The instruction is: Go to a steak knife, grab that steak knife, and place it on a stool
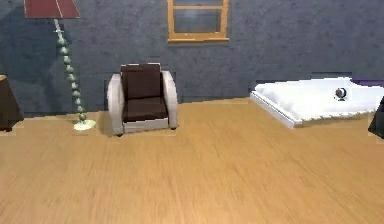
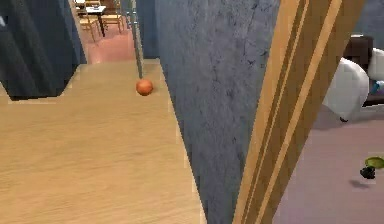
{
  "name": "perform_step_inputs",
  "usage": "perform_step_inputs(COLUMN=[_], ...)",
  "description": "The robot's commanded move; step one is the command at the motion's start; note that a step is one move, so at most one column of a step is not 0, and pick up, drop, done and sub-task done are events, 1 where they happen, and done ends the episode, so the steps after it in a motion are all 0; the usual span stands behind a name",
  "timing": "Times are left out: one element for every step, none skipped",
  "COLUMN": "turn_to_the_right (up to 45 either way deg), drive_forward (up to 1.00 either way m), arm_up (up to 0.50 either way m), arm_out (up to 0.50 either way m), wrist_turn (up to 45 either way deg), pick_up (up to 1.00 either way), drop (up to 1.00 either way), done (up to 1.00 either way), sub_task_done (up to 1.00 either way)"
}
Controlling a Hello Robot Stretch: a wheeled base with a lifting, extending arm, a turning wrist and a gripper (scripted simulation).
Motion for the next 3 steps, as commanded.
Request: perform_step_inputs(turn_to_the_right=[0.0,45.0,21.0], drive_forward=[0.25,0.0,0.0], arm_up=[0.0,0.0,0.0], arm_out=[0.0,0.0,0.0], wrist_turn=[0.0,0.0,0.0], pick_up=[0.0,0.0,0.0], drop=[0.0,0.0,0.0], done=[0.0,0.0,0.0], sub_task_done=[0.0,0.0,0.0])
